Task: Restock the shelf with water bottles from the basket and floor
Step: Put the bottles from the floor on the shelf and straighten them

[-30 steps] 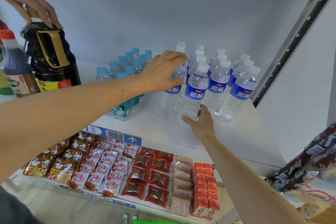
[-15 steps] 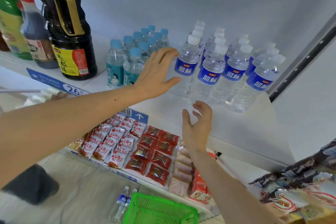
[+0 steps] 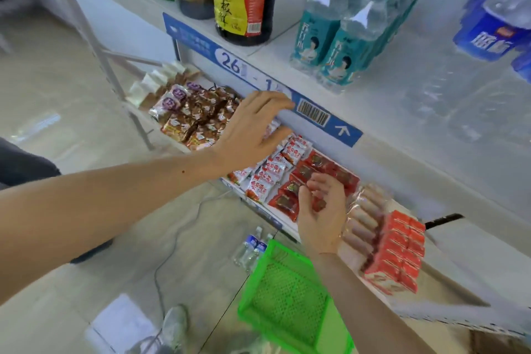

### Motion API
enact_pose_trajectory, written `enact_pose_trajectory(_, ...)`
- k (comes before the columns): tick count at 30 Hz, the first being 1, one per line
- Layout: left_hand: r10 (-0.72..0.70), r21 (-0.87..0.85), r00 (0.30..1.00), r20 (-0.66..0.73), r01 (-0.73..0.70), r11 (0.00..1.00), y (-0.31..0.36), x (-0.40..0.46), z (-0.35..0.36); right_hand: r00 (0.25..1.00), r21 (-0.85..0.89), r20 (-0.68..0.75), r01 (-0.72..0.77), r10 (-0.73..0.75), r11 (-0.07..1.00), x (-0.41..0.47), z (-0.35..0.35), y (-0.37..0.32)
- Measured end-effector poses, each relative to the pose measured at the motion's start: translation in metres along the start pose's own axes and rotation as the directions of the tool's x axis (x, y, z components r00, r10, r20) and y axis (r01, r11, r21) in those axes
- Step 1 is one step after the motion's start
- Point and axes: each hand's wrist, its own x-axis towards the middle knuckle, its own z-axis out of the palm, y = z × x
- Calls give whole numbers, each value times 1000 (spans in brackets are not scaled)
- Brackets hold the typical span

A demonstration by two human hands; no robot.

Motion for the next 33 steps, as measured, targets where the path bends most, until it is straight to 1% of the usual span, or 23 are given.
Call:
enact_pose_trajectory(2,-54,-11,998,22,54,998,-24,-34,-4,998,-44,41,-50,52,998,-17,25,17)
enact_pose_trajectory(5,-110,-25,988,109,113,993,-62,-87,0,984,-130,116,-119,135,984,-45,61,52)
enact_pose_trajectory(9,-201,-42,953,228,216,975,-117,-156,30,948,-255,157,-233,278,939,-74,104,113)
enact_pose_trajectory(11,-263,-60,921,286,291,955,-142,-191,55,911,-341,193,-286,364,896,-85,122,152)
enact_pose_trajectory(13,-326,-71,880,347,371,926,-164,-224,85,856,-418,217,-354,470,837,-97,137,196)
enact_pose_trajectory(16,-430,-23,782,452,492,870,-196,-277,137,728,-549,269,-422,631,721,-115,159,267)
enact_pose_trajectory(18,-534,16,687,493,606,795,-217,-316,175,654,-627,290,-422,699,655,-127,174,319)
enact_pose_trajectory(21,-672,76,537,509,750,657,-245,-373,232,585,-705,305,-392,751,592,-141,201,392)
enact_pose_trajectory(23,-716,112,467,518,793,598,-259,-411,271,550,-736,294,-391,782,552,-150,222,438)
enact_pose_trajectory(26,-739,176,405,538,804,569,-276,-464,327,528,-769,257,-395,809,502,-165,254,509)
enact_pose_trajectory(30,-776,169,309,550,868,466,-291,-525,396,496,-787,211,-424,842,447,-190,289,597)
enact_pose_trajectory(33,-810,185,239,536,902,389,-299,-563,433,504,-786,140,-467,852,405,-209,310,645)
